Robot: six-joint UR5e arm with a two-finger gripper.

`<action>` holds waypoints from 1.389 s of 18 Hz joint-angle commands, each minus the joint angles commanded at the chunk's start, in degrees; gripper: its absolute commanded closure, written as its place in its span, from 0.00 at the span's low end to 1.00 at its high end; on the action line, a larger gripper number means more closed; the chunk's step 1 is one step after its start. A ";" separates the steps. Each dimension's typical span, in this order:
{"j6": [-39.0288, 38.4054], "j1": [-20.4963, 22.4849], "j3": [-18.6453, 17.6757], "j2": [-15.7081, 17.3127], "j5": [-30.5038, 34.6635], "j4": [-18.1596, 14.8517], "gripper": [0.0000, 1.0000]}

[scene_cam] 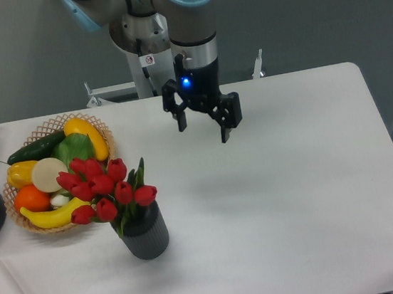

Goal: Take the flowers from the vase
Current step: 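Move the open gripper toward the red tulips in the black vase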

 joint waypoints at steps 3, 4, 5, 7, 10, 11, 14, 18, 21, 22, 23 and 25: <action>0.88 0.09 -0.88 -0.09 -7.22 1.32 0.00; 1.23 0.09 -1.15 -0.09 -8.46 1.32 0.00; 1.84 0.26 -1.50 -0.17 -10.04 1.41 0.00; 4.12 1.14 -2.29 -0.35 -15.38 1.41 0.00; 9.38 2.72 -3.43 -0.78 -22.33 2.46 0.00; 10.71 2.64 -3.43 -1.92 -24.62 4.38 0.00; 11.51 3.16 -3.52 -4.66 -32.09 7.83 0.00; 11.51 3.08 -3.17 -5.09 -33.69 8.00 0.00; 11.51 3.08 -2.29 -6.67 -33.69 9.14 0.00; 11.51 3.08 -2.20 -7.03 -33.61 10.19 0.00; 11.51 3.08 -2.03 -7.47 -33.61 10.46 0.00; 11.51 3.08 -1.68 -8.52 -33.34 10.55 0.00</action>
